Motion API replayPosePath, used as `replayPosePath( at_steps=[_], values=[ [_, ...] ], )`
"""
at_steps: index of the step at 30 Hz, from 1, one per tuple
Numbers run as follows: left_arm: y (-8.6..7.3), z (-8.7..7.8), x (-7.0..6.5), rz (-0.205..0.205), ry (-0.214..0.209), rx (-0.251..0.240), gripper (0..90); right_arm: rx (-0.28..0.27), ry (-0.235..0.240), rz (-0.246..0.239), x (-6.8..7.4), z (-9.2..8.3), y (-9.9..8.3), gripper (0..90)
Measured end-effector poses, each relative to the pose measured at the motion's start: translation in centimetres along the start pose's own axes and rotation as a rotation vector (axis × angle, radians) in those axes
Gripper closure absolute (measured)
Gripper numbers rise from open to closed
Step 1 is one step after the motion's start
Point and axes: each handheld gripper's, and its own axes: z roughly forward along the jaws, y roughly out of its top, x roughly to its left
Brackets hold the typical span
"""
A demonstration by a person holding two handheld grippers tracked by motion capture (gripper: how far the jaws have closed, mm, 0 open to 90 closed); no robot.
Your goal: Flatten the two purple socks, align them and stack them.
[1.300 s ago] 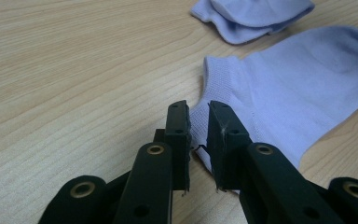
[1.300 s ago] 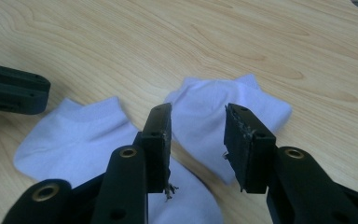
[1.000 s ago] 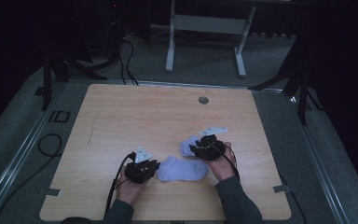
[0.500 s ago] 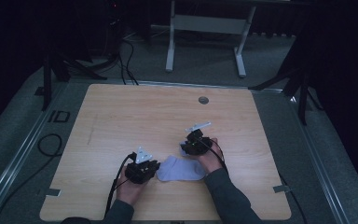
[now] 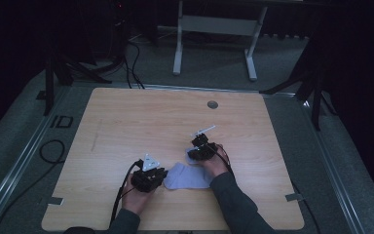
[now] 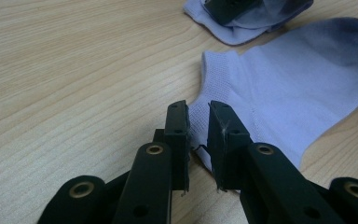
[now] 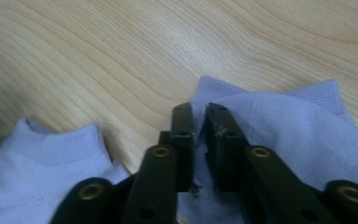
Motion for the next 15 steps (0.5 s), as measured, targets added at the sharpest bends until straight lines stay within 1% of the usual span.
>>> replayPosePath(
  at_steps=[4,10,15],
  values=[
    [0.0,0.0,0.0,0.001,0.000,0.001,78.0,-0.002,-0.003,0.006,0.1,0.0,0.0,88.0],
    [0.0,0.0,0.0,0.001,0.001,0.001,78.0,-0.013,-0.009,0.007,0.4,0.0,0.1,88.9],
    [0.0,0.0,0.0,0.003,0.001,0.001,78.0,-0.058,-0.007,0.003,0.8,-1.1,0.3,89.0]
  ],
)
